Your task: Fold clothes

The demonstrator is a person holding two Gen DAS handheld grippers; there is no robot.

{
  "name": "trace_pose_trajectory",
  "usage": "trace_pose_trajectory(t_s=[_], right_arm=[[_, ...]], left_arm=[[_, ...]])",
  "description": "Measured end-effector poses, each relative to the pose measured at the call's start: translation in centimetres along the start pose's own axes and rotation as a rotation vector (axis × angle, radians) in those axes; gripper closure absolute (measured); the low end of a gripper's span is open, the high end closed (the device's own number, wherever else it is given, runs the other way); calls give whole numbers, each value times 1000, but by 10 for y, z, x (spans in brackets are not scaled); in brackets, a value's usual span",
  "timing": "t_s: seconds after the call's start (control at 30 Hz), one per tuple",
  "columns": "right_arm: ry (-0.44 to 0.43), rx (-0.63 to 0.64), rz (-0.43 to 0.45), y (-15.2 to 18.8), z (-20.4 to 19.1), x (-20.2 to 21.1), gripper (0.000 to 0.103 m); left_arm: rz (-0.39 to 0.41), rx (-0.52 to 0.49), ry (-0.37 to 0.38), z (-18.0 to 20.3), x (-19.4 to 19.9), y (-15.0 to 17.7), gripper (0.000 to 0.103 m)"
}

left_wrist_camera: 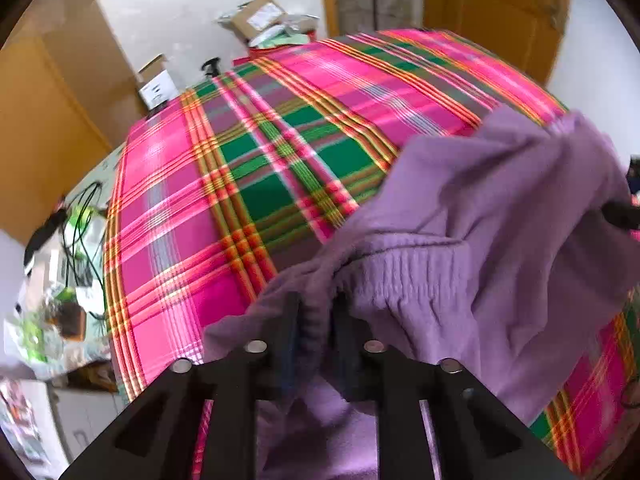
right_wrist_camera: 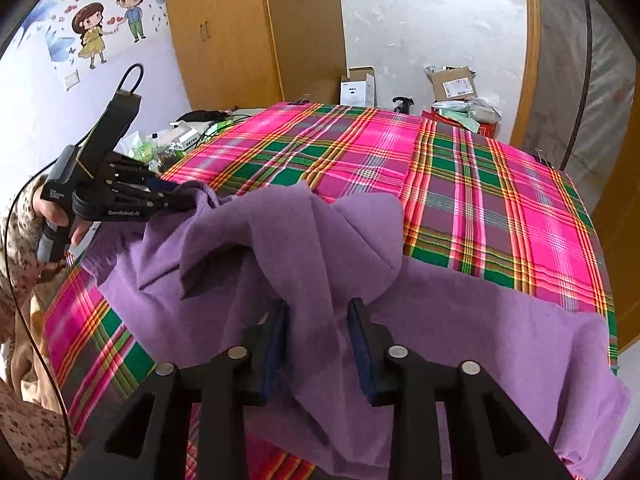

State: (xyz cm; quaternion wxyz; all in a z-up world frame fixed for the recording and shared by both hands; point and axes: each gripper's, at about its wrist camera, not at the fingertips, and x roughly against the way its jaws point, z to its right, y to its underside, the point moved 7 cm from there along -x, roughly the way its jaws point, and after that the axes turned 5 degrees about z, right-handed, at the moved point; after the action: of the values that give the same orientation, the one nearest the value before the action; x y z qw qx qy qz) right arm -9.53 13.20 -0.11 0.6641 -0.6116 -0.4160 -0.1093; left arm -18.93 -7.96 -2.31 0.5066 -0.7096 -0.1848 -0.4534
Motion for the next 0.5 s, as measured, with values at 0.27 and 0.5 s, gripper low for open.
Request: trace_pose_trajectory(t_s=[0.27, 0.5], right_arm=[[30, -24, 58, -20, 17, 10, 94], [74, -1, 90, -51, 30, 10, 95]], left_arm=[[104, 214, 23, -37, 18, -7, 92], [179, 383, 17, -71, 31, -6, 92]])
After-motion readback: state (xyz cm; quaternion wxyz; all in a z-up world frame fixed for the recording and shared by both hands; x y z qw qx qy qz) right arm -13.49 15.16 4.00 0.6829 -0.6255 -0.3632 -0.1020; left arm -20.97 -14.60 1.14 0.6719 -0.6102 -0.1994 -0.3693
